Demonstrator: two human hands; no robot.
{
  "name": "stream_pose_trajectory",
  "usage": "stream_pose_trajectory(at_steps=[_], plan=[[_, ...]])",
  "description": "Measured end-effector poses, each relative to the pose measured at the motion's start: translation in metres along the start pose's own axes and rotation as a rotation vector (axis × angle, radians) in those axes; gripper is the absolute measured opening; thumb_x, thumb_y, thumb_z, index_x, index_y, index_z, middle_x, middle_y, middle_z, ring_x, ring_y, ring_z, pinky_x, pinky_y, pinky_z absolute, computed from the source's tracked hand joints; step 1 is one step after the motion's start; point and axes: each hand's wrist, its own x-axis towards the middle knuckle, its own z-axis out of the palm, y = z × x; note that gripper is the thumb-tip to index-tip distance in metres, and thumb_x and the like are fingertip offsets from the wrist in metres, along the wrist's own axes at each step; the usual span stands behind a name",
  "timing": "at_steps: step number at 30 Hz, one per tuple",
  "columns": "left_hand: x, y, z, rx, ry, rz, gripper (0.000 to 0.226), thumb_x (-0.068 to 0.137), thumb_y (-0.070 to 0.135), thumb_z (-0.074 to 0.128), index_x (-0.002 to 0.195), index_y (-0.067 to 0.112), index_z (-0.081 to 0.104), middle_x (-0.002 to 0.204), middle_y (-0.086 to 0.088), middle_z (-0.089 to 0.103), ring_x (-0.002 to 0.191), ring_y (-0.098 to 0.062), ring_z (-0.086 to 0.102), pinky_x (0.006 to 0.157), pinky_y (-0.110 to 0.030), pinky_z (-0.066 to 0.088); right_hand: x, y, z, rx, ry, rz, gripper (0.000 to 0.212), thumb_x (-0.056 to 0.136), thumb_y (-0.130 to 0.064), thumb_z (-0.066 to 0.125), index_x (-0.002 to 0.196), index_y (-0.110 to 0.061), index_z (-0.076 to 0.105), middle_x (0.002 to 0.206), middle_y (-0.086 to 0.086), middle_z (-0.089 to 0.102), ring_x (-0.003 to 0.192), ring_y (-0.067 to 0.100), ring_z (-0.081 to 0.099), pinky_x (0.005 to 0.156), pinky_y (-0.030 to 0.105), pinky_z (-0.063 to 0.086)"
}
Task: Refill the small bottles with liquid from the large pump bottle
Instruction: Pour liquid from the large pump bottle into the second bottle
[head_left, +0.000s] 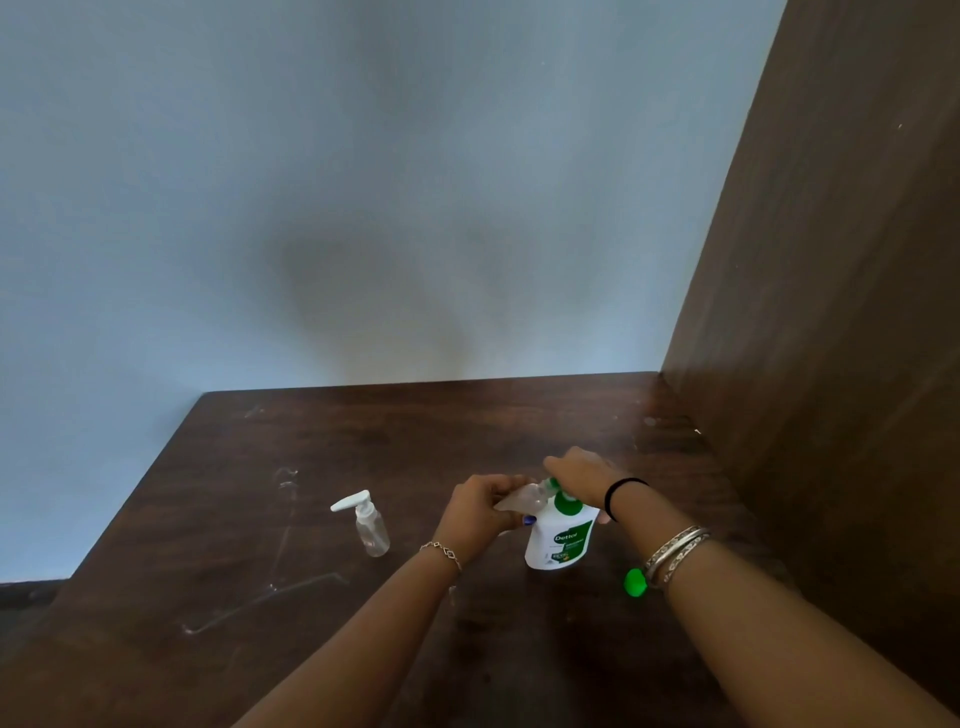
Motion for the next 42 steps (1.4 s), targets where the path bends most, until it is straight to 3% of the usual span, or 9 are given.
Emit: stream_pose_trajectory(at_steps=[6, 11, 18, 23, 25, 29, 33, 36, 42], plan=[[0.002, -0.002, 0.0, 0.032, 0.011, 0.001, 0.051, 0.07, 0.013, 0.076, 0.118, 0.014, 0.06, 0.118, -0.004, 0.065, 0.107, -0.007, 0.057, 0.084, -0.008, 0.037, 0.003, 0.0, 0.011, -0.021, 0.134, -0.007, 0.031, 0.091, -0.031, 0.041, 0.065, -0.014, 0.043, 0.081, 0.011, 0.052, 0.079, 0.027, 0.049, 0.073, 0.032, 0.039], [0.001, 0.001, 0.0, 0.012, 0.012, 0.003, 0.051, 0.07, 0.012, 0.076, 0.118, 0.013, 0.06, 0.117, -0.004, 0.065, 0.104, -0.006, 0.058, 0.083, -0.008, 0.038, -0.011, -0.006, -0.004, 0.063, 0.004, 0.015, 0.023, 0.097, -0.026, 0.032, 0.091, -0.007, 0.045, 0.101, 0.015, 0.05, 0.088, 0.026, 0.048, 0.075, 0.032, 0.039], [0.001, -0.002, 0.0, 0.006, 0.015, -0.014, 0.051, 0.069, 0.012, 0.076, 0.118, 0.013, 0.06, 0.116, -0.005, 0.066, 0.101, -0.004, 0.056, 0.08, -0.004, 0.037, -0.003, -0.001, 0.008, -0.032, 0.113, -0.004, 0.029, 0.091, -0.03, 0.04, 0.065, -0.016, 0.041, 0.091, 0.014, 0.053, 0.083, 0.027, 0.05, 0.073, 0.032, 0.038], [0.0, 0.001, 0.001, -0.017, 0.006, -0.011, 0.051, 0.07, 0.01, 0.076, 0.118, 0.012, 0.06, 0.117, -0.006, 0.065, 0.098, -0.001, 0.055, 0.082, -0.009, 0.039, -0.011, -0.005, -0.005, -0.009, -0.019, 0.002, 0.028, 0.096, -0.028, 0.032, 0.076, -0.012, 0.044, 0.096, 0.01, 0.047, 0.086, 0.025, 0.047, 0.074, 0.031, 0.037], [0.0, 0.002, 0.001, -0.009, 0.005, -0.001, 0.05, 0.07, 0.011, 0.076, 0.118, 0.012, 0.061, 0.116, -0.006, 0.066, 0.097, -0.001, 0.055, 0.081, -0.007, 0.038, -0.011, -0.004, -0.005, -0.011, 0.007, -0.01, 0.025, 0.095, -0.028, 0.034, 0.079, -0.012, 0.046, 0.096, 0.011, 0.048, 0.086, 0.025, 0.048, 0.074, 0.031, 0.037], [-0.001, 0.001, 0.0, 0.015, 0.015, -0.001, 0.05, 0.07, 0.012, 0.076, 0.118, 0.013, 0.061, 0.115, -0.005, 0.066, 0.098, -0.002, 0.055, 0.082, -0.008, 0.038, -0.004, -0.002, 0.007, -0.019, 0.138, -0.013, 0.031, 0.092, -0.028, 0.04, 0.064, -0.015, 0.039, 0.09, 0.013, 0.051, 0.083, 0.027, 0.048, 0.073, 0.03, 0.036], [-0.001, 0.001, 0.001, 0.017, 0.012, -0.015, 0.052, 0.07, 0.013, 0.076, 0.12, 0.013, 0.059, 0.118, -0.005, 0.065, 0.106, -0.009, 0.058, 0.085, -0.012, 0.039, -0.007, -0.002, 0.004, -0.024, 0.087, -0.016, 0.03, 0.092, -0.03, 0.039, 0.066, -0.015, 0.042, 0.08, 0.008, 0.048, 0.078, 0.024, 0.046, 0.072, 0.032, 0.037], [-0.001, 0.002, 0.001, 0.008, 0.004, -0.019, 0.053, 0.071, 0.012, 0.075, 0.121, 0.012, 0.058, 0.119, -0.006, 0.064, 0.108, -0.01, 0.058, 0.084, -0.008, 0.038, -0.01, -0.003, -0.001, -0.019, 0.023, -0.015, 0.027, 0.093, -0.032, 0.038, 0.077, -0.014, 0.047, 0.085, 0.008, 0.049, 0.081, 0.023, 0.048, 0.073, 0.031, 0.037], [-0.001, 0.0, 0.0, -0.004, 0.012, -0.023, 0.051, 0.069, 0.012, 0.076, 0.118, 0.012, 0.06, 0.116, -0.005, 0.066, 0.104, -0.008, 0.059, 0.082, -0.007, 0.039, -0.003, -0.001, 0.009, -0.016, 0.132, -0.019, 0.034, 0.09, -0.03, 0.041, 0.06, -0.015, 0.039, 0.068, 0.006, 0.045, 0.077, 0.027, 0.047, 0.07, 0.031, 0.037]])
